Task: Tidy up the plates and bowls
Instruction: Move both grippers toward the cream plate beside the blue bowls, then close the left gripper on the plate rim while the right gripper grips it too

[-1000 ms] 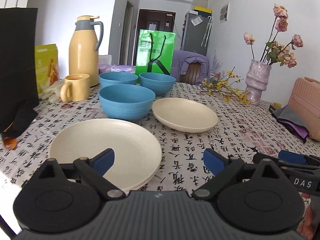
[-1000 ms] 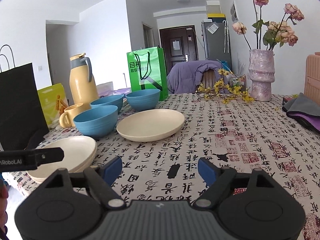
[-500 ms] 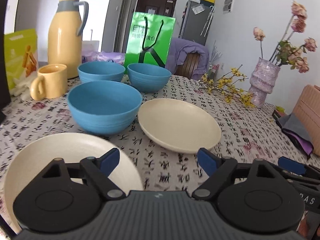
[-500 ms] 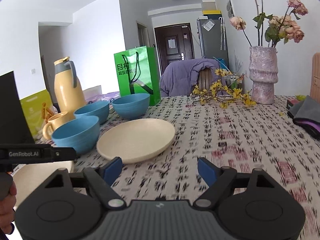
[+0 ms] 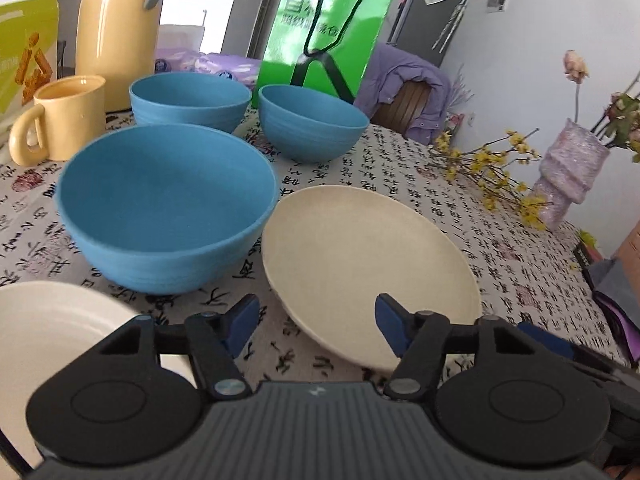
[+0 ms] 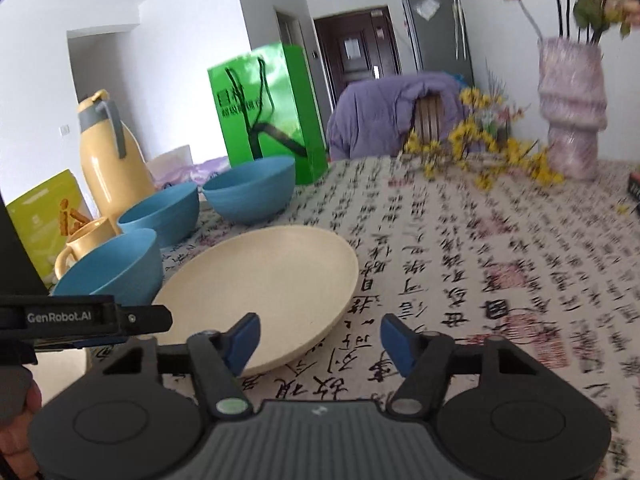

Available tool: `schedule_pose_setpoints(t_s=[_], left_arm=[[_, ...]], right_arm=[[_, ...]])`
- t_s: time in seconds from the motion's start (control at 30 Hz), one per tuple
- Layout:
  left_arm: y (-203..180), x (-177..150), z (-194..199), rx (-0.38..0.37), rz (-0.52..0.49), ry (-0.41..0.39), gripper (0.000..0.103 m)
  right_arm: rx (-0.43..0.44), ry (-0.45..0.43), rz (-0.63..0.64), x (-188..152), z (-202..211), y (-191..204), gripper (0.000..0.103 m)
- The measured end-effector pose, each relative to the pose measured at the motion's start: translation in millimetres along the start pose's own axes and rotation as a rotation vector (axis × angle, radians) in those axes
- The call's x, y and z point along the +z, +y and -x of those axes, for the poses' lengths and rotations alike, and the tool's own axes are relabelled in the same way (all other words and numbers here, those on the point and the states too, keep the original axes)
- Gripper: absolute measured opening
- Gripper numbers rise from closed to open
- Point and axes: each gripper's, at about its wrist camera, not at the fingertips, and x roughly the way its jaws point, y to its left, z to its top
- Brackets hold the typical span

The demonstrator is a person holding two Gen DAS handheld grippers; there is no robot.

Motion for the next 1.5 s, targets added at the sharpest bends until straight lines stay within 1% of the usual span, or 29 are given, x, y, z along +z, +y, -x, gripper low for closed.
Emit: schedule_pose_setpoints(t_s=[0.07, 0.13, 0.2, 0.27, 0.3, 0.33, 0.4, 0.43, 0.57, 0.73, 1.0, 1.2, 1.5], left_arm=[[1, 2, -9, 0.006, 0.010, 0.014, 0.062], [1, 3, -15, 0.003, 0.015, 0.028, 0.048], [1, 3, -18, 0.013, 0.016, 0.036, 0.046], [1, 4, -20, 0.017, 0.021, 0.039, 0.038], [2, 4, -20, 0.017, 0.026, 0.041, 0.033], [3, 5, -21, 0.016, 0.029, 0.044, 0.028], [2, 5, -22, 0.017, 0.021, 0.047, 0.024], [2, 5, -23, 0.020, 0.015, 0.048, 0.021], [-1, 5, -24, 0.014, 0.008, 0.055, 0.019], [-4, 3, -20, 0.009, 0.005, 0.055, 0.018], [-21, -2, 6, -0.008, -0.031, 0.025, 0.017], [-31, -20, 31, -0.027, -0.048, 0.029, 0.017], [-38, -61, 79, -0.030, -0.058, 0.031, 0.017]], right_arm=[[-0.002, 0.017, -0.011, 3, -13, -2, 0.059], [-0.006, 0.029, -0.019, 5, -24, -4, 0.053], [-0.003, 0.041, -0.028, 7, -33, -5, 0.048], [-0.004, 0.056, -0.037, 8, -41, -7, 0.040], [-0.002, 0.062, -0.041, 8, -44, -8, 0.034], [0.000, 0.068, -0.045, 8, -47, -9, 0.029], [-0.014, 0.073, -0.049, 7, -49, -10, 0.025], [-0.013, 0.068, -0.055, 7, -49, -11, 0.025], [-0.024, 0.059, -0.072, 7, -47, -16, 0.022], [-0.048, 0.026, -0.053, 9, -36, -16, 0.020], [-0.057, -0.005, -0.066, 8, -5, -19, 0.020], [-0.072, -0.022, -0.079, -7, 32, -22, 0.020], [-0.073, -0.045, -0.060, -37, 95, -15, 0.020]])
